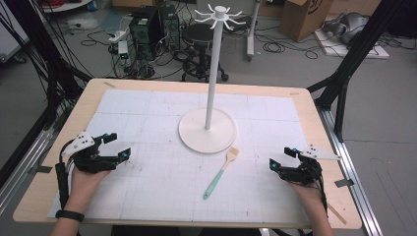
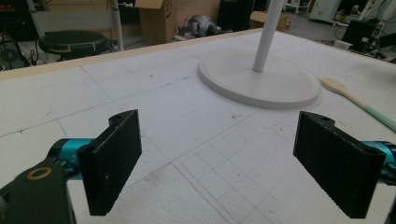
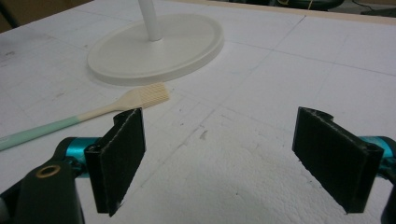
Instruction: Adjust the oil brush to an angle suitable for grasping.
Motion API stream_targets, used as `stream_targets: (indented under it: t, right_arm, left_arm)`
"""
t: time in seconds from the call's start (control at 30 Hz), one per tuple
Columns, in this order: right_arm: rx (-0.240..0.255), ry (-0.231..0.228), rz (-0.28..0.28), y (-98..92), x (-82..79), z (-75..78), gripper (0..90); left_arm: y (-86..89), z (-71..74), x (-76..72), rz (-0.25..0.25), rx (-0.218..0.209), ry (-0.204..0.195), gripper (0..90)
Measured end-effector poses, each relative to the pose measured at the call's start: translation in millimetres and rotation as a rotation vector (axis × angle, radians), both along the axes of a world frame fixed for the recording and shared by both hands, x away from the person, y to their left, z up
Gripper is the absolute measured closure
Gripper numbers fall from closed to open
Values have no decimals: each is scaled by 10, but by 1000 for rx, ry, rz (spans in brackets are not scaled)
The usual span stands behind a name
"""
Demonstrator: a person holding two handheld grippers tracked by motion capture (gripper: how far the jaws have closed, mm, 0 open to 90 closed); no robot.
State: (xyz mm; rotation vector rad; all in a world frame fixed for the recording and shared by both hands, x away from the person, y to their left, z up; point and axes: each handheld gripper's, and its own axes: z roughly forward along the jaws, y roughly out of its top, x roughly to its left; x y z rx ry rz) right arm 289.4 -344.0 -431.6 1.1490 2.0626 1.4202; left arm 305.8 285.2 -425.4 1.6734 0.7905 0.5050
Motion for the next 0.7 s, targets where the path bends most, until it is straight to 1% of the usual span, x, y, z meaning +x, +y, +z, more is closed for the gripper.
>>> stream_targets:
  t: [0.13, 0.27, 0.33, 0.43, 0.47, 0.5, 0.63, 0.7]
  right_arm:
    - [-1, 1, -2, -12, -8, -5, 162]
    - [-2, -2, -4, -24, -12, 10, 162]
    - [1, -3, -7, -27, -15, 14, 162]
    - [3, -1, -14, -31, -18, 18, 162]
    - [3, -1, -14, -33, -20, 19, 162]
    - [13, -4, -13, -39, -20, 22, 162]
    - [10, -5, -13, -36, -19, 21, 162]
    - [3, -6, 1, -22, -19, 18, 162]
  left_arm:
    - [4, -4, 2, 0, 2, 7, 159]
    - [7, -1, -4, 2, 24, -10, 159]
    - [13, -1, -5, 0, 20, -10, 158]
    - [28, 2, -9, 5, 26, -20, 158]
    - [34, -1, -5, 7, 21, -20, 158]
    - [41, -4, 2, 9, 19, -21, 158]
    - [44, -6, 4, 10, 17, -25, 158]
    - [42, -3, 0, 5, 16, -30, 158]
